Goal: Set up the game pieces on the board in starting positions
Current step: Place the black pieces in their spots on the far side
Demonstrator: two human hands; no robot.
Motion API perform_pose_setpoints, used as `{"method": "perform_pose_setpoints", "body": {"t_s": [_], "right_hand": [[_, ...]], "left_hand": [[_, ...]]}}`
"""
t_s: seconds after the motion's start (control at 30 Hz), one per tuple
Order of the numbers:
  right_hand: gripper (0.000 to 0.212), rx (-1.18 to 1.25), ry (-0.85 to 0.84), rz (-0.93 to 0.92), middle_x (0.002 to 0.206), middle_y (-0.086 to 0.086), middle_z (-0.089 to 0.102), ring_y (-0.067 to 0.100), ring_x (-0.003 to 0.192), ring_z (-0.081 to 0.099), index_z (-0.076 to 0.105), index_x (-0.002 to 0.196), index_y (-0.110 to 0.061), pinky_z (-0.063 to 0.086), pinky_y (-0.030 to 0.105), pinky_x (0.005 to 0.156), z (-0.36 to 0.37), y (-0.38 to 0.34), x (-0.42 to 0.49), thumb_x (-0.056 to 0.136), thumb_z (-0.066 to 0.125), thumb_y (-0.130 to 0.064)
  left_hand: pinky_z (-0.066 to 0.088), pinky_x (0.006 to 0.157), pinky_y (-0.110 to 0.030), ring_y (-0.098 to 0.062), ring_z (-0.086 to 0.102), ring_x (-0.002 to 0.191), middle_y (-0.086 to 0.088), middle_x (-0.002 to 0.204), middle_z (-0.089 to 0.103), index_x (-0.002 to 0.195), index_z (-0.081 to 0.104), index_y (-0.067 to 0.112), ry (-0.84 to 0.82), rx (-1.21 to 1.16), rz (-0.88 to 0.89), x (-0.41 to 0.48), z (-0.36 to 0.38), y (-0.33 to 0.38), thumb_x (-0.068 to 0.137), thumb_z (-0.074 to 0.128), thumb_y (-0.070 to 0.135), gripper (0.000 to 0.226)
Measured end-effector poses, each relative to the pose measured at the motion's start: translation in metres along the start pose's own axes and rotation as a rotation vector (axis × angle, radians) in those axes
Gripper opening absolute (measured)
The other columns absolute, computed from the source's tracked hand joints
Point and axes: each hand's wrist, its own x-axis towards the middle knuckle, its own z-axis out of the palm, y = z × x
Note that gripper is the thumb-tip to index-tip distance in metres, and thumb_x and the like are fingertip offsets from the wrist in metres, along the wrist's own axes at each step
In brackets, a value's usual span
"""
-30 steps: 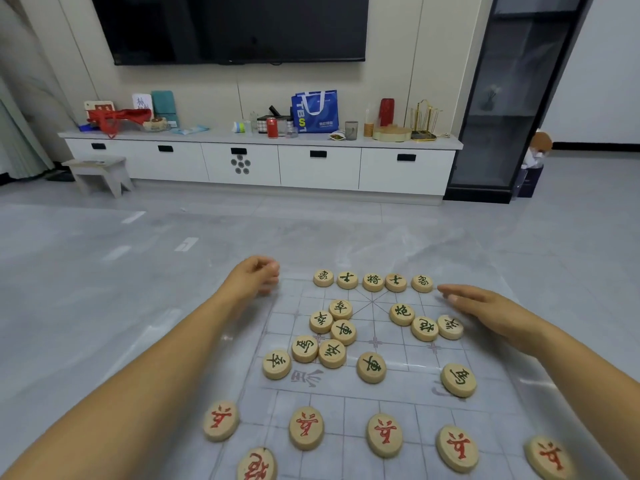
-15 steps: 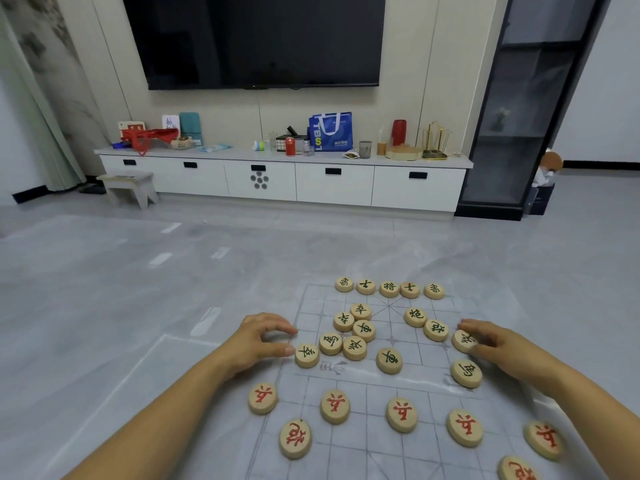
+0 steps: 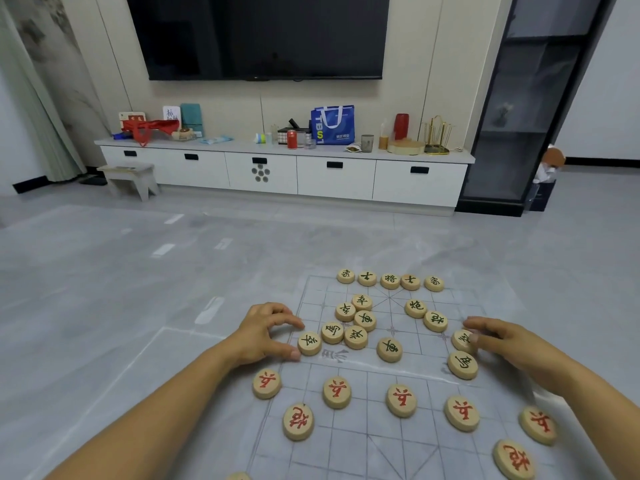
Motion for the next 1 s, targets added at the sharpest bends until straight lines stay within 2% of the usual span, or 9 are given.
{"method": "perform_pose_setpoints", "body": {"t_s": [0.13,0.27,0.37,0.47,0.5,0.57,0.73,0.83,1.0], "right_hand": [[0.042,-0.012,-0.009,0.002,0.144,-0.002,0.039,0.020,0.133,0.035,0.051,0.126,-0.025,0.025,0.033,0.109,0.000,0.003,0.002,0.086,0.063,-0.020],[0.042,-0.011,0.008,0.025,0.144,0.000,0.041,0.021,0.132,0.036,0.051,0.127,-0.025,0.025,0.033,0.110,0.002,0.002,0.003,0.087,0.061,-0.021],[0.038,-0.004,0.083,-0.007,0.138,0.004,0.048,0.018,0.117,0.044,0.052,0.126,-0.020,0.033,0.030,0.102,0.005,-0.001,0.001,0.089,0.059,-0.019],[0.027,-0.100,0.314,-0.140,0.129,0.006,0.054,0.016,0.098,0.047,0.056,0.118,-0.020,0.041,0.027,0.074,0.014,-0.015,0.000,0.090,0.055,-0.018],[0.026,-0.164,0.359,-0.196,0.128,0.005,0.054,0.015,0.098,0.047,0.057,0.116,-0.020,0.040,0.026,0.074,0.019,-0.022,0.000,0.090,0.055,-0.017],[0.026,-0.295,0.337,-0.299,0.125,0.001,0.055,0.013,0.105,0.049,0.059,0.114,-0.020,0.039,0.026,0.085,0.034,-0.036,0.002,0.089,0.058,-0.019],[0.046,-0.632,0.068,-0.369,0.123,-0.005,0.050,0.015,0.115,0.046,0.051,0.126,-0.026,0.036,0.032,0.100,0.079,-0.062,-0.001,0.082,0.063,-0.034],[0.055,-0.788,-0.005,-0.363,0.127,-0.001,0.045,0.019,0.119,0.041,0.042,0.135,-0.027,0.034,0.032,0.098,0.093,-0.064,-0.001,0.083,0.060,-0.035],[0.047,-0.792,0.024,-0.345,0.123,-0.004,0.047,0.018,0.113,0.045,0.048,0.126,-0.029,0.036,0.031,0.094,0.090,-0.061,0.000,0.082,0.060,-0.042]], "left_hand": [[0.020,0.111,-0.032,-0.012,0.022,0.126,0.013,0.124,0.035,0.098,0.047,0.049,0.022,0.076,0.028,0.003,0.005,0.006,0.070,0.076,0.041,0.041],[0.020,0.109,-0.035,-0.011,0.029,0.124,0.016,0.123,0.037,0.087,0.049,0.054,0.057,0.143,0.036,0.004,0.011,0.007,0.043,0.058,0.081,0.052],[0.025,0.108,-0.036,-0.013,0.032,0.123,0.016,0.119,0.040,0.090,0.051,0.045,0.129,0.130,0.025,0.007,0.015,0.006,0.064,0.067,0.062,0.035],[0.031,0.103,-0.035,-0.016,0.039,0.118,0.011,0.114,0.045,0.097,0.052,0.031,0.196,0.142,-0.011,0.013,0.014,0.009,0.074,0.070,0.045,0.032],[0.032,0.103,-0.035,-0.016,0.040,0.117,0.009,0.114,0.047,0.101,0.052,0.030,0.194,0.122,-0.028,0.015,0.012,0.012,0.073,0.071,0.045,0.036],[0.032,0.105,-0.037,-0.017,0.038,0.121,0.006,0.122,0.049,0.113,0.051,0.030,0.157,0.082,-0.028,0.017,0.010,0.021,0.074,0.071,0.044,0.046],[0.020,0.108,-0.035,-0.017,0.031,0.129,0.005,0.135,0.045,0.130,0.046,0.032,0.055,0.318,0.068,0.023,0.025,0.046,0.081,0.065,0.037,0.053],[0.024,0.104,-0.034,-0.016,0.039,0.122,0.004,0.127,0.052,0.126,0.051,0.029,0.064,0.332,0.059,0.025,0.027,0.047,0.084,0.063,0.034,0.044],[0.036,0.102,-0.035,-0.015,0.048,0.110,0.007,0.111,0.053,0.102,0.053,0.030,0.126,0.164,-0.004,0.020,0.022,0.041,0.076,0.072,0.033,0.033]]}}
